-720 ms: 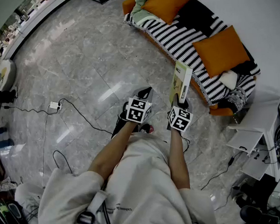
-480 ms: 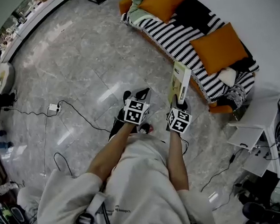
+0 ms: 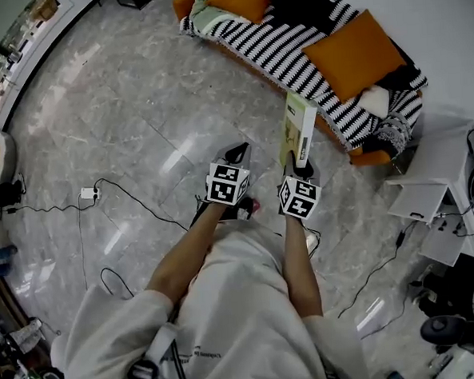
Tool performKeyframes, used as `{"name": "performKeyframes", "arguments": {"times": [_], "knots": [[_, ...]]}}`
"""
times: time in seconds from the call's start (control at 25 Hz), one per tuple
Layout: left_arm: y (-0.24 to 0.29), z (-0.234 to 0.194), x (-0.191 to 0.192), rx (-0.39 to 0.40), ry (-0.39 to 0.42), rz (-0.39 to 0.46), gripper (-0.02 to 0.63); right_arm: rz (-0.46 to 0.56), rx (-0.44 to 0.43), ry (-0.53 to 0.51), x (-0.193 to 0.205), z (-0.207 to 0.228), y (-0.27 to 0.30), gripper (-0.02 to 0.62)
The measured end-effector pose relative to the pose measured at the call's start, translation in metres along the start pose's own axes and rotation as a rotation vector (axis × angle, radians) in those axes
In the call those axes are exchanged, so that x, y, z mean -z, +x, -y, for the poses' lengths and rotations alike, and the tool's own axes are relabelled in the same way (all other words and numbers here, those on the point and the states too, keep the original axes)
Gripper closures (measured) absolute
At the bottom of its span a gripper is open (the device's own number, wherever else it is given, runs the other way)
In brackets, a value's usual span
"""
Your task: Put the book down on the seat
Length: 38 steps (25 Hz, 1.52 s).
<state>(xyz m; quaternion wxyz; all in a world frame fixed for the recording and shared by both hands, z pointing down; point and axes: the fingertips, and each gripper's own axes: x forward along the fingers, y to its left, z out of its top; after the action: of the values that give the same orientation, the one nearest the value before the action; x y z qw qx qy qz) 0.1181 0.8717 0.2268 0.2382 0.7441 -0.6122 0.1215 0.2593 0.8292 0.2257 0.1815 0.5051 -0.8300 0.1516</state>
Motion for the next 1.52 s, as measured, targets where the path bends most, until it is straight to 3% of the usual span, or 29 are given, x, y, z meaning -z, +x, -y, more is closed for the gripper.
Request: {"name": "performKeyframes", "arguments": {"times": [0.68, 1.16, 1.52], "knots": [[0.046, 0.001, -0.003, 0.057, -0.028, -0.052, 0.597, -0.018, 0.005, 0.022, 0.001, 0.013, 0.023, 0.476], [0.110, -0.056, -0.076, 0.034, -0.075, -0.017, 0.597, -0.036, -0.007, 0.042, -0.050, 0.016, 0.109, 0.477], [0.156, -0.121, -0.134, 0.034, -0.046, -0.004, 0.597, -0.019, -0.024, 0.044, -0.102, -0.006, 0.192, 0.477]]}}
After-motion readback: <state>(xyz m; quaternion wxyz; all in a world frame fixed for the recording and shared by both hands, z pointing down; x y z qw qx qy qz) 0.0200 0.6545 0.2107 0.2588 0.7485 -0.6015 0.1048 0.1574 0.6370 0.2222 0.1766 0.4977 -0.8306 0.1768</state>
